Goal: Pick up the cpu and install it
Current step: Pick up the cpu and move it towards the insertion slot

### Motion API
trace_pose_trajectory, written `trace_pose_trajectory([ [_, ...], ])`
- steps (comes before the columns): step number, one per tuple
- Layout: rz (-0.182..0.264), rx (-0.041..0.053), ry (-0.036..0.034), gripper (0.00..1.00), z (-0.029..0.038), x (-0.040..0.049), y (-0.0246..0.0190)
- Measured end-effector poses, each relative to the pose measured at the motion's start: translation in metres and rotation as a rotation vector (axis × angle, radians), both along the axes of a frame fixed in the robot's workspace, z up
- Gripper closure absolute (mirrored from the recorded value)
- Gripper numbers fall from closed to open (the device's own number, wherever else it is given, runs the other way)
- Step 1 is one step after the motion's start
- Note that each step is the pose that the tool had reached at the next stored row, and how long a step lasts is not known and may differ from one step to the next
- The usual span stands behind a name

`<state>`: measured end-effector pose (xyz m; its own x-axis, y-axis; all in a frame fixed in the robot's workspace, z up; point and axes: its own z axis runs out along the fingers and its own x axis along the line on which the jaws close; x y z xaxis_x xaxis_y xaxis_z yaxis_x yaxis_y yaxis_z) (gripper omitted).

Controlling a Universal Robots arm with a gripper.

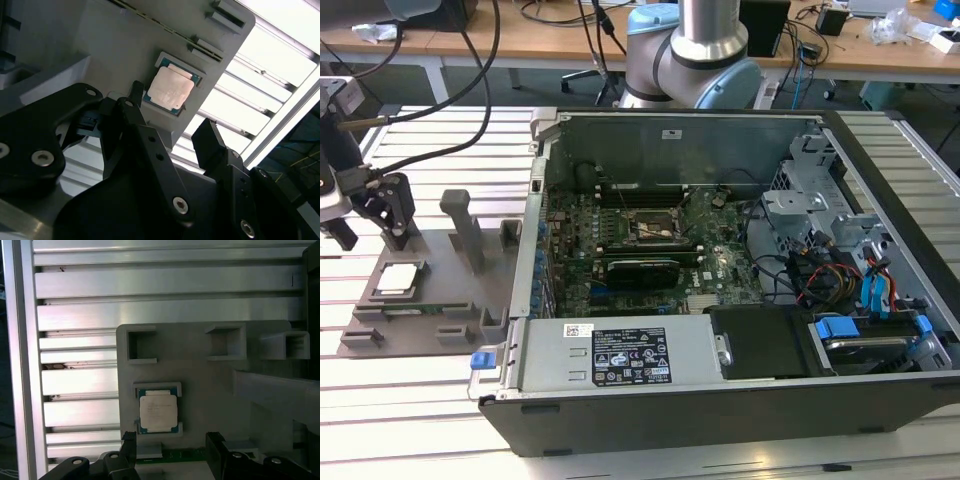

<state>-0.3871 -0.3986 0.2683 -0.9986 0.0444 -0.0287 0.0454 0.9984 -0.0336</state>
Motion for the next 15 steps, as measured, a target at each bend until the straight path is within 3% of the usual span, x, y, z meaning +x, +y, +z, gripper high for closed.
trace_pose_trajectory([
  [15,0.001,-0.0017,-0.0001,0.34,-0.0048,0.0011,0.0000],
])
